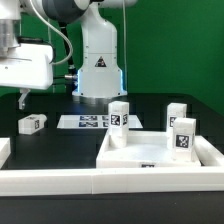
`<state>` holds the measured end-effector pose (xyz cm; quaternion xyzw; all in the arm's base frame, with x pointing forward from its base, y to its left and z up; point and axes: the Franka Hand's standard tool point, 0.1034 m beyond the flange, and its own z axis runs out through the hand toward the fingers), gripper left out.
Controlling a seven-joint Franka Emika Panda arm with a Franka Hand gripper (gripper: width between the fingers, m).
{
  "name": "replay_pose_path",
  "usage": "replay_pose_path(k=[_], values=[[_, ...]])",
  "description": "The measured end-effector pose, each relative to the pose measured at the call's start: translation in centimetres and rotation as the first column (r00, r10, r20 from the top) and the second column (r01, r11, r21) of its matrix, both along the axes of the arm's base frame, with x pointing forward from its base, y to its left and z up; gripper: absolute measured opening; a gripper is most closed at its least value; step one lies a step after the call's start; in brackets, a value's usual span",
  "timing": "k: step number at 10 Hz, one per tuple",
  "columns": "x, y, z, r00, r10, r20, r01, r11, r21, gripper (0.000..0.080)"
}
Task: Assemble square table
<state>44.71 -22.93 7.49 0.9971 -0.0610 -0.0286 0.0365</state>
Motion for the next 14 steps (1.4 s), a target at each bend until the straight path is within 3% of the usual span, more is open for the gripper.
replay_pose_path(k=[1, 3, 6, 11, 13, 14], values=[[-0.3, 0.0, -0.1, 1.000, -0.001, -0.005, 0.001, 1.000, 0.001, 0.0649], [-2.1, 0.4, -0.3, 0.993, -0.105, -0.055, 0.109, 0.990, 0.084, 0.0649], [-3.6, 1.6, -1.1, 0.981, -0.168, -0.099, 0.181, 0.973, 0.144, 0.0649], [-4.0, 1.8, -1.4, 0.979, -0.169, -0.113, 0.185, 0.971, 0.150, 0.0649], [-5.2, 2.6, -1.7, 0.967, -0.191, -0.167, 0.222, 0.956, 0.193, 0.0649], [-5.5, 2.7, -1.9, 0.965, -0.192, -0.178, 0.226, 0.955, 0.195, 0.0649]])
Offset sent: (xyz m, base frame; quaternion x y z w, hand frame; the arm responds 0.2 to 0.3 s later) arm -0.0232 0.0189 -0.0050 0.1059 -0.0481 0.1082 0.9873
